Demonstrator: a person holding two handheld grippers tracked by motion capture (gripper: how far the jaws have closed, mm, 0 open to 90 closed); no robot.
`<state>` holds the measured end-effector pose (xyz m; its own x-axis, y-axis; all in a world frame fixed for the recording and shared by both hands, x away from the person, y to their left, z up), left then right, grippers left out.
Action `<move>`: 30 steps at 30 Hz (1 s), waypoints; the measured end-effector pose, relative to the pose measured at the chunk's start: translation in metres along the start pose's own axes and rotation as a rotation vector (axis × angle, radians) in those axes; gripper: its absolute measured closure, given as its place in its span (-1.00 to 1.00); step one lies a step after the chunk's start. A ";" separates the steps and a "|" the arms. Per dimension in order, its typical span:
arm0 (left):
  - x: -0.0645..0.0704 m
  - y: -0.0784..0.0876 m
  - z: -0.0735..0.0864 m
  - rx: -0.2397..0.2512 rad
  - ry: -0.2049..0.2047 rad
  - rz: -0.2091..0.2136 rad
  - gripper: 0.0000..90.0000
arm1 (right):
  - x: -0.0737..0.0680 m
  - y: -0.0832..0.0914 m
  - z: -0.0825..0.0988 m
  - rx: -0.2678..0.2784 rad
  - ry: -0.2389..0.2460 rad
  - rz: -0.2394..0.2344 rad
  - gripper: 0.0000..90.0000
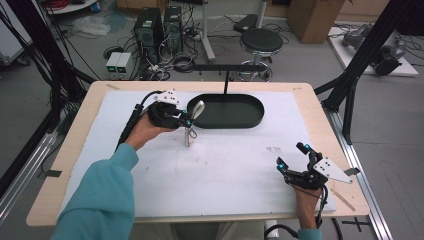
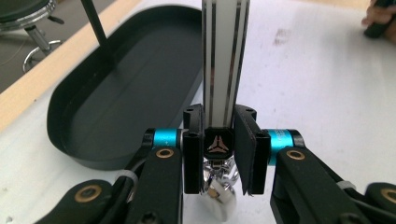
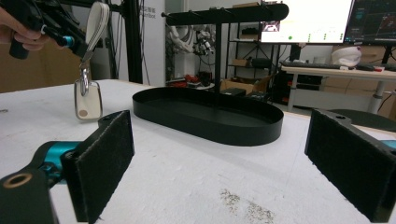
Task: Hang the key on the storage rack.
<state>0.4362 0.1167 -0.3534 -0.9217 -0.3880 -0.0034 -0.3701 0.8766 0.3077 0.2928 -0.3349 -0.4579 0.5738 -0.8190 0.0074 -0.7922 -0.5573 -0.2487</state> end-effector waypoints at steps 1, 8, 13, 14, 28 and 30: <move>-0.001 0.001 -0.001 0.015 0.010 0.001 0.65 | 0.000 0.000 0.000 -0.001 0.001 0.000 -0.83; -0.011 0.003 -0.008 0.069 0.035 -0.020 0.65 | 0.000 0.000 0.000 0.000 0.002 -0.001 -0.83; -0.018 0.000 -0.012 0.094 0.053 -0.026 0.65 | 0.000 0.000 0.000 0.003 0.004 -0.002 -0.83; -0.019 0.000 -0.013 0.101 0.056 -0.024 0.65 | 0.000 0.000 0.000 0.003 0.000 -0.001 -0.83; -0.044 -0.016 -0.034 0.147 0.080 -0.040 0.65 | 0.000 0.000 0.000 0.003 -0.002 0.003 -0.83; -0.045 -0.018 -0.036 0.151 0.084 -0.043 0.65 | 0.000 0.000 0.000 0.002 -0.006 0.004 -0.83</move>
Point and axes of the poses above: each handheld gripper's, and its own axes: y roughly backward along the jaws, z roughly out of its underside, x roughly to its right, the point moved 1 cm from there along -y, roughly forward along the jaws, and after that the axes turned 14 degrees about x, right-handed, at the moved point
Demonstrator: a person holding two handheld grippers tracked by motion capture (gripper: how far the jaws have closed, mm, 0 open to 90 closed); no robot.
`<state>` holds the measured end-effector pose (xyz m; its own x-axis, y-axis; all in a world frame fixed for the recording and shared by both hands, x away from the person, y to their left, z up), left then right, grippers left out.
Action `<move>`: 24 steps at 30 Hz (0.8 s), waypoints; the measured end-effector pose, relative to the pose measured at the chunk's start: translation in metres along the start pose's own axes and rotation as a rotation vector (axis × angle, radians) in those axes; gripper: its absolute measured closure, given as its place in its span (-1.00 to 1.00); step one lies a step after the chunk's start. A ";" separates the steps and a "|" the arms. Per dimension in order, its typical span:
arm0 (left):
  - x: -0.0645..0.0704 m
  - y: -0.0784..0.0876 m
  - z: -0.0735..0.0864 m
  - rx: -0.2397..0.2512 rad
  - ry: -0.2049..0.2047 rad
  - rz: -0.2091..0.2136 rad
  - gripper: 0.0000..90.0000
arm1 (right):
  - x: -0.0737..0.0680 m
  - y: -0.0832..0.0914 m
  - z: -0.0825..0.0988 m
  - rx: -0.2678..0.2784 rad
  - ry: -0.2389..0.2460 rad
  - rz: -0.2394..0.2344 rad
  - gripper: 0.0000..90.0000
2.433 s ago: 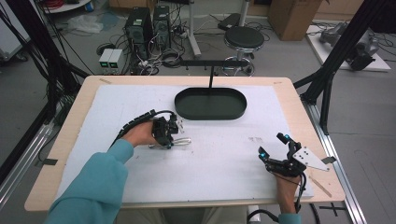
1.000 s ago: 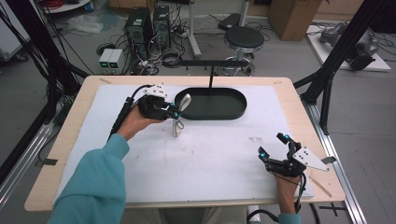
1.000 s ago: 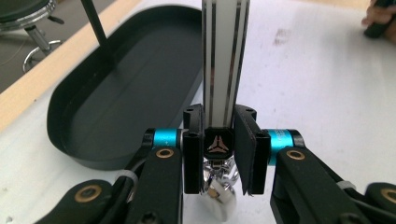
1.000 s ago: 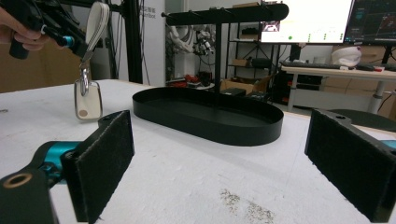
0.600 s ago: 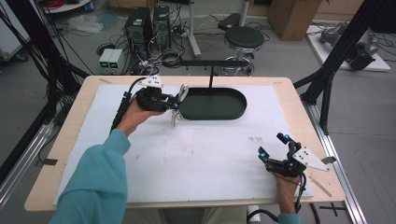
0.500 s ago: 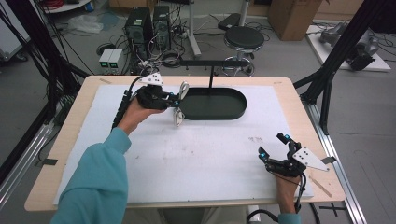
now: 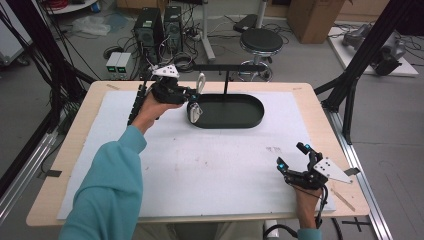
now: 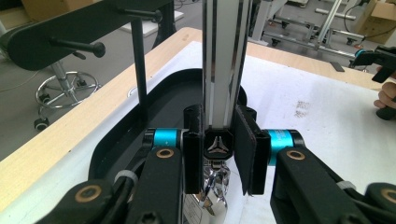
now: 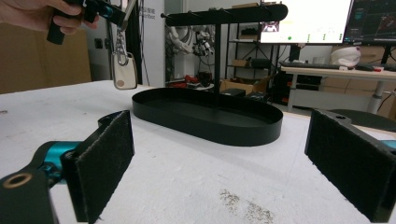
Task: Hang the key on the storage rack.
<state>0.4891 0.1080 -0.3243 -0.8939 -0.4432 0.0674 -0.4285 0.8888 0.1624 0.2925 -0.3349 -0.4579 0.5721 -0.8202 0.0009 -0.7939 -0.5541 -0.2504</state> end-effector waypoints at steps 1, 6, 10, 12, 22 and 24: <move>0.000 -0.001 -0.001 0.007 0.007 0.001 0.65 | 0.000 0.000 0.000 0.000 0.000 -0.001 -0.83; -0.004 -0.005 -0.007 0.002 0.005 -0.013 0.65 | 0.000 0.000 0.000 0.000 0.004 -0.002 -0.83; -0.009 -0.008 -0.007 0.003 0.023 -0.024 0.65 | 0.000 0.000 0.000 0.003 0.003 -0.002 -0.83; -0.012 -0.011 -0.006 0.006 0.036 -0.026 0.65 | 0.000 0.000 0.000 0.002 0.003 -0.001 -0.83; -0.025 -0.021 0.009 -0.001 0.081 -0.037 0.65 | 0.000 0.000 0.000 0.001 0.007 -0.003 -0.83; -0.027 -0.022 0.011 -0.004 0.093 -0.037 0.65 | 0.000 0.000 0.000 0.001 0.009 -0.004 -0.83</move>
Point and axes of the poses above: each handheld gripper's, and its own axes: y roughly backward along the jaws, z roughly out of its underside, x roughly to its right, the point moved 1 cm from there along -y, roughly forward along the jaws, and after that the axes turned 14 degrees about x, right-handed, at the moved point
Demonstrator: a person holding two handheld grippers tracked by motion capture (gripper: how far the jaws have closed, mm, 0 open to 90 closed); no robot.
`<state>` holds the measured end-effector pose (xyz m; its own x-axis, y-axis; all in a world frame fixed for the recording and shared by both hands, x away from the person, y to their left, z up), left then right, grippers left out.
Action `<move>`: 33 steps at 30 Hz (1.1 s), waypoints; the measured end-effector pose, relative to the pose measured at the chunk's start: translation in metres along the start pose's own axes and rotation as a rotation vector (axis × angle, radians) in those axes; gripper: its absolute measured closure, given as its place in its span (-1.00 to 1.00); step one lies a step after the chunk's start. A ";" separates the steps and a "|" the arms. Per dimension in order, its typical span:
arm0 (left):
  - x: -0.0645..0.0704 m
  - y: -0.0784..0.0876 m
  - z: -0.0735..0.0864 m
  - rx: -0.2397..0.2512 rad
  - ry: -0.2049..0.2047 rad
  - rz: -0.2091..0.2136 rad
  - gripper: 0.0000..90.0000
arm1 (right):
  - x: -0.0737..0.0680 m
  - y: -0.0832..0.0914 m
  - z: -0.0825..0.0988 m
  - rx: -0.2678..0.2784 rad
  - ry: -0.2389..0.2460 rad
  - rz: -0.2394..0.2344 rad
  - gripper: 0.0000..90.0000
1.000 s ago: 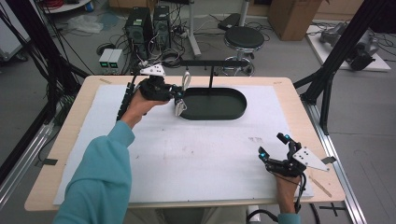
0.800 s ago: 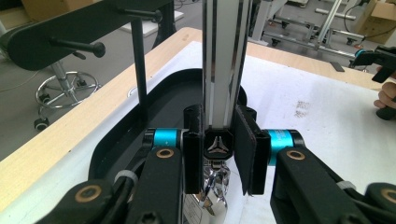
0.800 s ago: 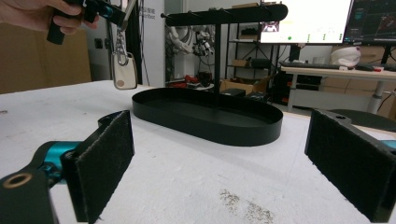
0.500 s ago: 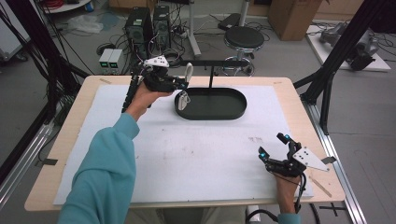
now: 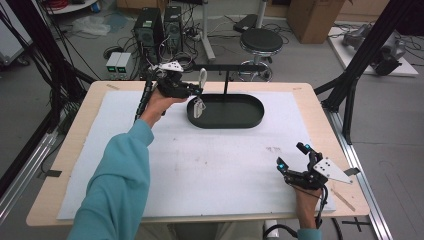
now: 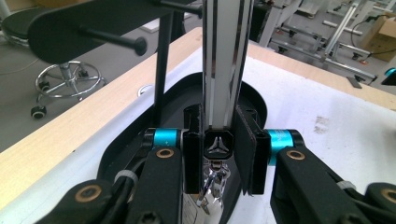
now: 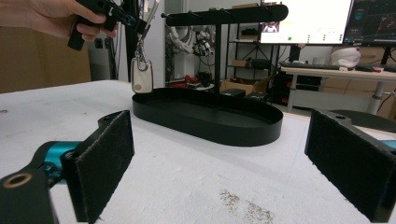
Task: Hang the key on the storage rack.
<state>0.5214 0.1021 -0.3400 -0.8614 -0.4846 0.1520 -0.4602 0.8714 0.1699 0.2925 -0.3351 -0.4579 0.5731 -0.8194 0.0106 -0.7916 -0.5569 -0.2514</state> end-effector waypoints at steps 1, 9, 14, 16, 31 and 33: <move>-0.001 0.000 0.001 -0.003 0.004 -0.005 0.65 | 0.000 0.000 0.000 -0.002 -0.003 0.002 -0.83; -0.009 -0.003 0.007 -0.011 0.018 -0.026 0.65 | 0.000 0.000 0.000 -0.001 -0.004 0.002 -0.83; -0.012 -0.004 0.008 -0.005 0.030 -0.031 0.65 | 0.000 0.000 0.000 -0.001 -0.008 0.002 -0.83; -0.013 -0.005 0.007 -0.011 0.029 -0.035 0.65 | 0.000 0.000 0.000 0.000 -0.009 0.002 -0.83; -0.021 -0.009 0.008 -0.015 0.032 -0.044 0.65 | 0.000 0.000 0.000 0.001 -0.005 0.002 -0.83; -0.023 -0.009 0.007 -0.016 0.034 -0.042 0.65 | 0.001 0.000 0.000 0.000 -0.006 0.002 -0.83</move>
Point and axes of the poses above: each handheld gripper's, and its own axes: y roughly backward along the jaws, z roughly out of its underside, x roughly to its right, the point moved 1 cm from there along -y, roughly forward along the jaws, and after that the axes turned 14 degrees about x, right-handed, at the moved point
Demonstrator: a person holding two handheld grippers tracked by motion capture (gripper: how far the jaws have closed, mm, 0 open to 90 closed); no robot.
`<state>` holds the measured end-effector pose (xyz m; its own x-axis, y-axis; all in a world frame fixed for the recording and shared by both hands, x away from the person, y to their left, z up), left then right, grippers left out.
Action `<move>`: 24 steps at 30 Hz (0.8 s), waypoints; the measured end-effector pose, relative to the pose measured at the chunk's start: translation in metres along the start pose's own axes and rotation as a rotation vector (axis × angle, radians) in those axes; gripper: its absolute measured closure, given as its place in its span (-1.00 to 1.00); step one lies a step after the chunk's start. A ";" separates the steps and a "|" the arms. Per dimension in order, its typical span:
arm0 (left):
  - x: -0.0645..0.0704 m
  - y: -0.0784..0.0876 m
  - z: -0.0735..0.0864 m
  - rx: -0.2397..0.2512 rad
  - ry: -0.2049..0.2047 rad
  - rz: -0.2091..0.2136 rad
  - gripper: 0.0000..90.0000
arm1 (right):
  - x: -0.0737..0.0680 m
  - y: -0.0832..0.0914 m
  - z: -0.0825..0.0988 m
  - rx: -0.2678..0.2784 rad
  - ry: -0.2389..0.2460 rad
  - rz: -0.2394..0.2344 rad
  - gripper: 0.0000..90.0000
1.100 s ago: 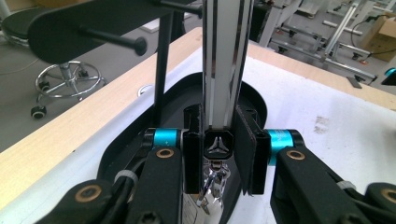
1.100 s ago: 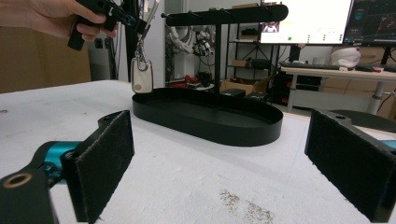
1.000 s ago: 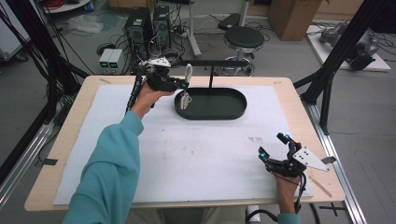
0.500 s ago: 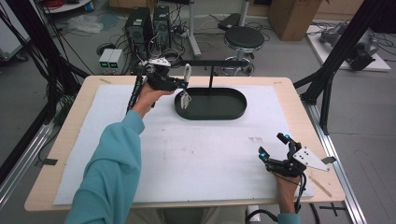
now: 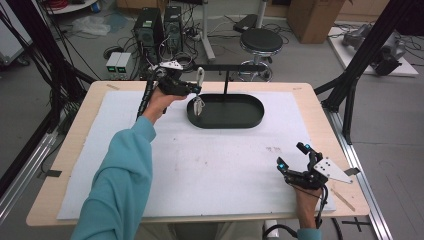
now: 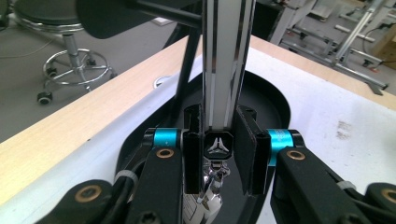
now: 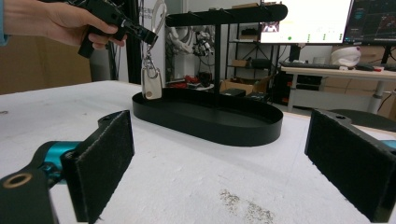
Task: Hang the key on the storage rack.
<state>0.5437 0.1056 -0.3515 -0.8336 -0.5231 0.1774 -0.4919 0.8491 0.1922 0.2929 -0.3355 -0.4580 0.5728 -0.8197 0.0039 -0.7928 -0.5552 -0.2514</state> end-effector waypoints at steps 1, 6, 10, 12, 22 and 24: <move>0.000 0.000 -0.001 -0.002 -0.005 -0.004 0.65 | 0.000 0.000 0.000 0.000 0.000 0.000 -0.83; -0.003 0.000 -0.002 -0.002 -0.007 -0.010 0.65 | 0.000 0.000 0.000 -0.001 -0.002 0.001 -0.83; -0.006 0.000 -0.001 0.004 0.011 -0.026 0.65 | 0.000 0.000 0.000 0.000 -0.001 0.001 -0.83; -0.006 0.001 -0.001 0.009 0.024 -0.041 0.64 | 0.000 0.000 0.000 0.000 -0.001 0.000 -0.83; -0.008 -0.001 0.000 0.021 0.052 -0.098 0.65 | -0.001 0.000 0.000 -0.003 0.000 -0.002 -0.83; -0.009 -0.001 0.001 0.021 0.055 -0.106 0.65 | -0.001 0.000 0.000 -0.003 0.000 -0.002 -0.83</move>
<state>0.5513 0.1089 -0.3545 -0.7622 -0.6125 0.2098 -0.5818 0.7901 0.1929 0.2921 -0.3352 -0.4580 0.5744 -0.8186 0.0042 -0.7923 -0.5572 -0.2486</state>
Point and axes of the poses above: each handheld gripper's, and its own axes: y roughly backward along the jaws, z roughly out of its underside, x roughly to its right, the point moved 1 cm from there along -y, roughly forward along the jaws, and after that the axes turned 14 degrees about x, right-handed, at the moved point
